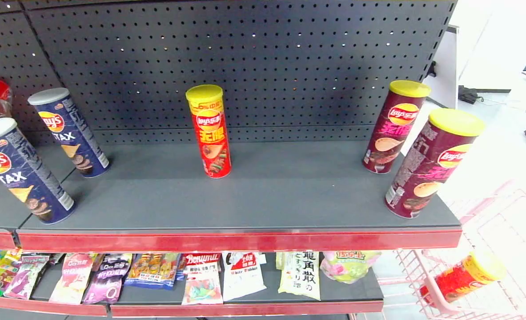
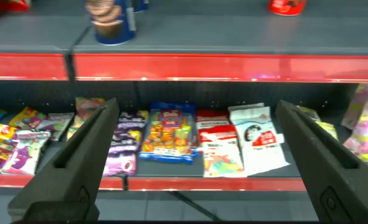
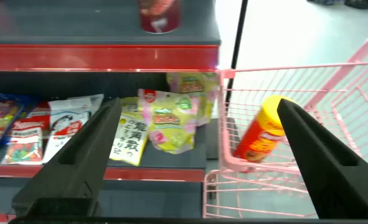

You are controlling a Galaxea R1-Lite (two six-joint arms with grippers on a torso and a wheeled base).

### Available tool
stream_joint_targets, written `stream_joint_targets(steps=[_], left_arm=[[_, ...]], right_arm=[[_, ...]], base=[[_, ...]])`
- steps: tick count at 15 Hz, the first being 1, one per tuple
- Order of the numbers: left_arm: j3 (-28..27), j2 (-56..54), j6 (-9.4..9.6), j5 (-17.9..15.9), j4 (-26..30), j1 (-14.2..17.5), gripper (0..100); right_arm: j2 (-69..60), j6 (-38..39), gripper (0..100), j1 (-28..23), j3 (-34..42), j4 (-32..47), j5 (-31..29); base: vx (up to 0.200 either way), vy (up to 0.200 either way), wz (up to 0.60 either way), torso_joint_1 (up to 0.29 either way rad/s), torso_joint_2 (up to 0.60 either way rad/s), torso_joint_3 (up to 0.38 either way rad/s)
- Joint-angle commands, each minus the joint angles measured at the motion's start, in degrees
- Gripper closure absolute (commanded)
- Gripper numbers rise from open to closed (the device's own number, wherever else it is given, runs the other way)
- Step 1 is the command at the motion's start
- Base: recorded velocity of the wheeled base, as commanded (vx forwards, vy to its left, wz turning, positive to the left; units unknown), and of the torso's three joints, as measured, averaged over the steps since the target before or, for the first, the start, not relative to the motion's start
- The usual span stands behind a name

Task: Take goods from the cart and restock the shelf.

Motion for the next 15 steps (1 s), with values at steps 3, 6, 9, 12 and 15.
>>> stream_joint_targets(steps=[3, 6, 9, 12, 15], left_arm=[[0.00, 0.05, -0.04, 0.04, 0.00, 0.04, 0], [0.00, 0.05, -0.04, 0.04, 0.00, 0.04, 0], [0.00, 0.05, -0.13, 0.04, 0.00, 0.04, 0], [0.00, 0.05, -0.13, 0.04, 0.00, 0.04, 0], [0.00, 0.05, -0.13, 0.04, 0.00, 0.04, 0]], right_arm=[[0.09, -0.01, 0, -0.01, 0.00, 0.00, 0.01], [0.00, 0.08, 0, -0.01, 0.00, 0.00, -0.07], [0.09, 0.34, 0, -0.01, 0.00, 0.00, -0.07], [0.00, 0.25, 0, -0.01, 0.00, 0.00, -0.16], [0.09, 0.25, 0, -0.01, 0.00, 0.00, -0.16]], base=[[0.000, -0.200, 0.00, -0.001, 0.00, 0.002], [0.000, -0.133, 0.00, 0.003, 0.00, -0.002], [0.000, 0.000, -0.20, -0.001, 0.00, -0.001], [0.000, 0.000, -0.60, 0.001, 0.00, 0.001], [0.000, 0.000, -0.60, 0.009, 0.01, 0.004]])
